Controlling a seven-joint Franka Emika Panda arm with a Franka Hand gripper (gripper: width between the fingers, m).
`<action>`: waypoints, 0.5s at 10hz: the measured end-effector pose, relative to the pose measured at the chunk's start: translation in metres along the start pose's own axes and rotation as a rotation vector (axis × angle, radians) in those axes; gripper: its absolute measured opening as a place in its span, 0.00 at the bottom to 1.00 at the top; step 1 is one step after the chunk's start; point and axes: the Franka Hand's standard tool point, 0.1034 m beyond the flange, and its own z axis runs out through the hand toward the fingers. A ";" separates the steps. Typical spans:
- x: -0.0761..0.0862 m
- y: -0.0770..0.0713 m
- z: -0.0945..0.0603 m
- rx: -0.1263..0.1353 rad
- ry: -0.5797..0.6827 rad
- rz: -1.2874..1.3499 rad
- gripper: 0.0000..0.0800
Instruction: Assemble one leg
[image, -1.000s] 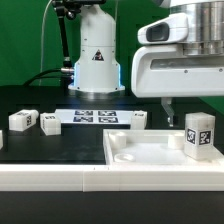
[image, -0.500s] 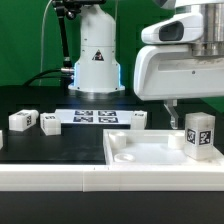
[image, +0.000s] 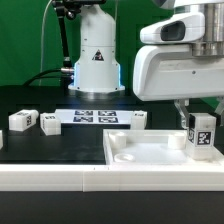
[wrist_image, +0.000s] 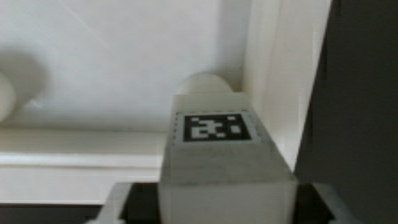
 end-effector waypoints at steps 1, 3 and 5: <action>0.000 0.000 0.000 0.002 -0.002 0.009 0.36; 0.000 0.002 0.001 0.015 0.002 0.213 0.36; 0.001 0.003 0.001 0.017 0.030 0.423 0.36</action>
Offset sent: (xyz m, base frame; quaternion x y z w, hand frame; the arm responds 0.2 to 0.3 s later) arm -0.0079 0.0045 -0.0088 -0.0006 0.0168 0.2572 0.9662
